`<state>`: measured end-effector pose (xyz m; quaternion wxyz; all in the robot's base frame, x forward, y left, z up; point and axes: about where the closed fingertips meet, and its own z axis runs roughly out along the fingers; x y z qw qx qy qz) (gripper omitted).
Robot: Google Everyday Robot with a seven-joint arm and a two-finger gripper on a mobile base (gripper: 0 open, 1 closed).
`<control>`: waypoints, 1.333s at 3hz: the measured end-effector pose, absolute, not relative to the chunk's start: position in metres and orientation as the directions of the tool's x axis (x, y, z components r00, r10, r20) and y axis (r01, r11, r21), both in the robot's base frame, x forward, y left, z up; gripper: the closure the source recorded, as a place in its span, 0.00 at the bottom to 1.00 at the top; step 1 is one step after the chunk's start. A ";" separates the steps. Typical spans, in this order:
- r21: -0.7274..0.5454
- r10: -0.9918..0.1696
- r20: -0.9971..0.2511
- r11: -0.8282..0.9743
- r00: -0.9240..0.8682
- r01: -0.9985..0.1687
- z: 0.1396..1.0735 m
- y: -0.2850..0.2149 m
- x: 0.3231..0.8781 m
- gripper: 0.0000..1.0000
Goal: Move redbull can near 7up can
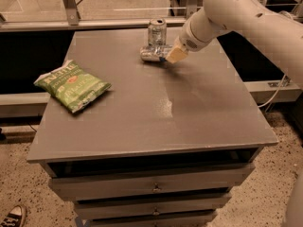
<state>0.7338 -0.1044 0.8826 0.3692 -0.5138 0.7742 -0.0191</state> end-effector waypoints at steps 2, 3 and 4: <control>-0.422 -0.815 -0.529 0.493 -0.235 -0.761 0.885 -0.133 0.741 0.00; -0.414 -0.814 -0.527 0.497 -0.244 -0.762 0.886 -0.140 0.738 0.00; -0.342 -0.760 -0.605 0.516 -0.236 -0.785 0.907 -0.155 0.721 0.00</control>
Offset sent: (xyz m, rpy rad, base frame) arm 0.0083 -0.0437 0.0061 -0.0377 -0.0018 -0.0658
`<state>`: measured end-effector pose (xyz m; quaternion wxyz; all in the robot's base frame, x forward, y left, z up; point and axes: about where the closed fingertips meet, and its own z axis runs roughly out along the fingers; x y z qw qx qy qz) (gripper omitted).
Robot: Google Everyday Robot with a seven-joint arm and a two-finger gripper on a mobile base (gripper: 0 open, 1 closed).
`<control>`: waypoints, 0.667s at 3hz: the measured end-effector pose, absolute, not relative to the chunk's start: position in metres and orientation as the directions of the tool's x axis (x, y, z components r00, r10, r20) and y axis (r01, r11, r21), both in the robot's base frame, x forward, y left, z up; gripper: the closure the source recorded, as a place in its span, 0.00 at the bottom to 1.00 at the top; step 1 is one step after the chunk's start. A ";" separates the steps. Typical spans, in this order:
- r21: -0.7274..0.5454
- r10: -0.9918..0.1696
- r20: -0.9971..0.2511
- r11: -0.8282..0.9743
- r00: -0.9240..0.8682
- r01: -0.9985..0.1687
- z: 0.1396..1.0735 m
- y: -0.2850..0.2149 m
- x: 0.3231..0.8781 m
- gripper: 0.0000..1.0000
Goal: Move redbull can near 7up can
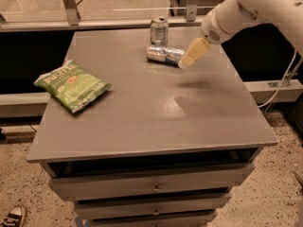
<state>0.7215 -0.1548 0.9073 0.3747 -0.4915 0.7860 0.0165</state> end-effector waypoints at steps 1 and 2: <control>-0.290 -0.708 -0.678 0.503 -0.196 -0.815 0.949 -0.183 0.679 0.00; -0.266 -0.691 -0.696 0.498 -0.193 -0.826 0.955 -0.188 0.667 0.00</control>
Offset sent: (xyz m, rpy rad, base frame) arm -0.0414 -0.0270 0.0405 0.0982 0.0023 0.0554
